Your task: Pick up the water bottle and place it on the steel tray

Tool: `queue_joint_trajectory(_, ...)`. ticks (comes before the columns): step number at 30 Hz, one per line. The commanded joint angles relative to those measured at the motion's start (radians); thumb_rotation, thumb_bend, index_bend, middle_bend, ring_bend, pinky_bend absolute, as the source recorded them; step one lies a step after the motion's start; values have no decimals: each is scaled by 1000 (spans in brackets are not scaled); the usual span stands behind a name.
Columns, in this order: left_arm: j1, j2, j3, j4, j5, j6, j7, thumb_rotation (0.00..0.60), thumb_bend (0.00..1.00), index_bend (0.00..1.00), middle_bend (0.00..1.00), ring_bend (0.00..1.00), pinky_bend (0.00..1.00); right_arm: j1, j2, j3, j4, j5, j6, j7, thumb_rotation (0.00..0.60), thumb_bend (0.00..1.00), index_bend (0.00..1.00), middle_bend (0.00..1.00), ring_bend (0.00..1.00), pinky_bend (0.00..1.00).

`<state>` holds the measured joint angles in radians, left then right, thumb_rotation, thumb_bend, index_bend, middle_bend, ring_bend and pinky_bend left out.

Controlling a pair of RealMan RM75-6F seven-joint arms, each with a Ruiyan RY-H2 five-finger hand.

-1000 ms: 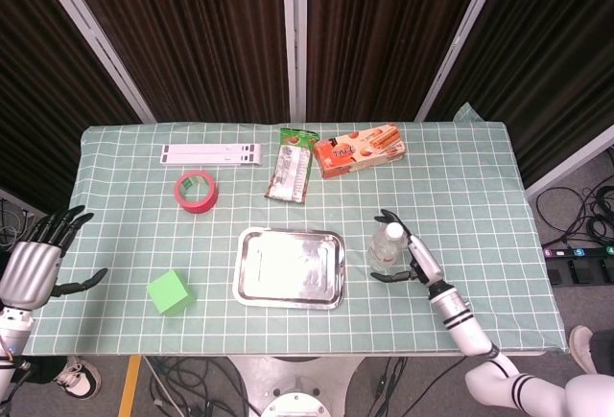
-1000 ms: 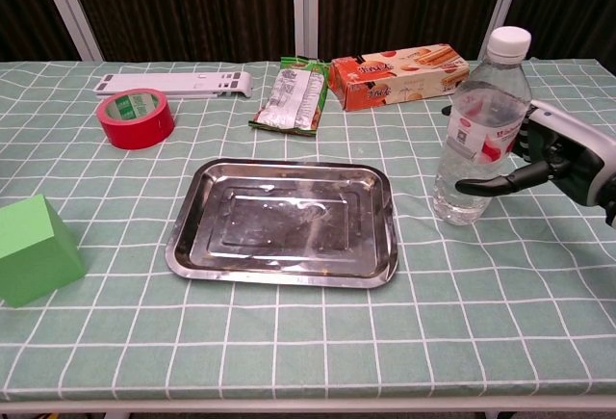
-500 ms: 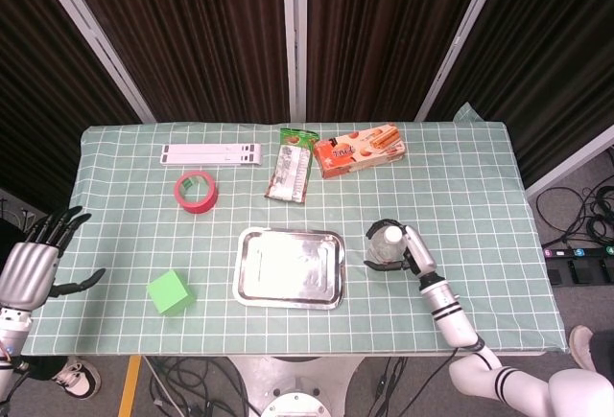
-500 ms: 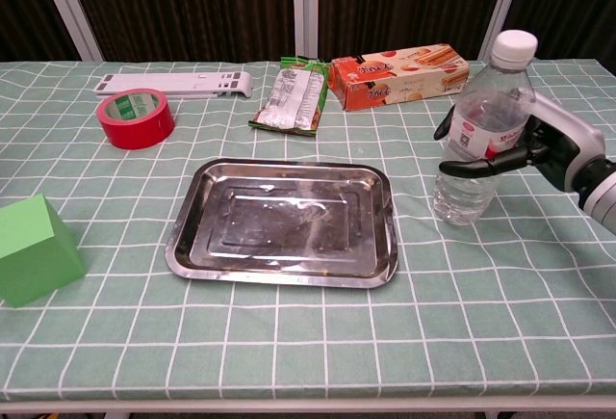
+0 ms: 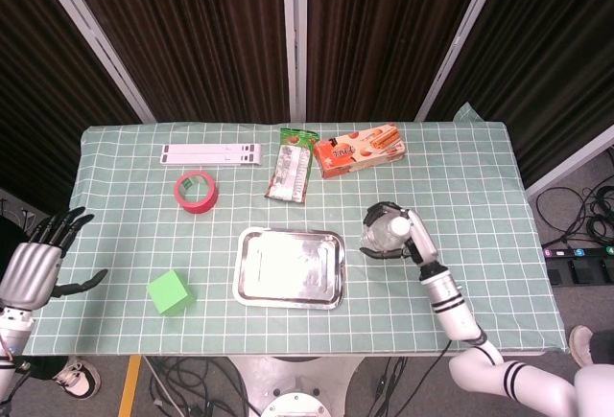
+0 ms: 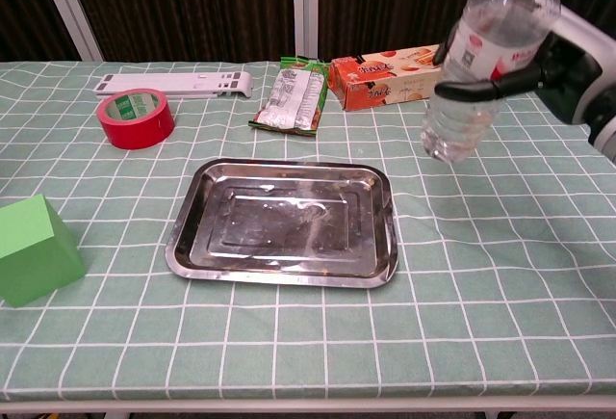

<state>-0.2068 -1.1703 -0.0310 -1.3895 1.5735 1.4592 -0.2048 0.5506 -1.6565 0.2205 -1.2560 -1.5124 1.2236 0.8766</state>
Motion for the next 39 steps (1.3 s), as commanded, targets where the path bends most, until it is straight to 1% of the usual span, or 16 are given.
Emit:
queue_joint_trajectory(1,0,-1,0,-1,0,-1,1,361,228,182,187,96,162,37,63,70,-146,15,19,-97,600,0,599,485,323,380)
queue_joint_trajectory(3,0,-2,0,-2,-2,-1,0,363,227,183,187,97,162,28,66,65,-151,35,19,-124,600,0,606,490,329,388)
queue_joint_trajectory(4,1,-2,0,-1,-3,-1,-1,362,227,183,187,96,162,21,56,53,-120,59,3,-143,600,0,610,493,332,391)
queue_joint_trajectory(7,2,-2,0,3,-6,-3,-4,361,227,182,187,97,162,22,25,28,-20,155,-118,-116,600,0,616,496,336,396)
queue_joint_trajectory(9,2,-1,1,4,-6,-3,-5,364,228,182,187,97,162,29,12,27,15,169,-147,-103,600,0,616,496,335,396)
queue_joint_trajectory(12,2,-1,1,3,-5,-5,0,363,228,183,187,97,162,41,25,34,-21,102,-95,-92,600,0,616,495,336,396)
queue_joint_trajectory(17,-5,0,-4,-9,-2,-5,12,363,227,183,187,97,162,60,115,90,-223,-1,22,-123,600,0,616,496,336,396)
queue_joint_trajectory(20,-6,-2,-5,-14,-2,-6,17,363,227,182,187,97,162,43,153,104,-294,-14,74,-156,600,0,617,497,336,397)
queue_joint_trajectory(22,-5,-4,-2,-13,-2,-8,18,364,227,183,186,97,162,23,150,86,-272,10,77,-179,600,0,617,497,336,397)
queue_joint_trajectory(23,-5,-6,-1,-12,-2,-9,18,364,228,183,186,97,162,11,137,61,-234,47,48,-179,600,0,617,497,336,398)
queue_joint_trajectory(25,-3,-7,1,-9,-2,-9,16,363,227,182,187,97,162,1,108,20,-141,139,-55,-149,600,0,617,497,336,399)
queue_joint_trajectory(27,-3,-8,1,-7,-2,-7,15,364,227,182,187,97,162,-1,72,-7,-46,194,-142,-113,600,0,616,497,336,399)
queue_joint_trajectory(30,-3,-6,0,-6,-1,-5,16,361,227,182,187,96,162,0,48,-24,7,151,-129,-83,600,0,616,496,336,399)
queue_joint_trajectory(33,-4,-3,-3,-7,-4,-6,15,364,227,182,187,96,162,7,62,-7,-26,87,-64,-62,600,0,617,496,336,399)
queue_joint_trajectory(36,-5,-4,-5,-10,-4,-4,14,364,228,183,187,97,163,5,98,6,-106,51,-15,-70,600,0,617,497,336,399)
queue_joint_trajectory(39,-3,-5,-6,-9,-6,-3,13,361,227,182,187,96,162,11,94,4,-139,54,-27,-78,600,0,617,498,336,399)
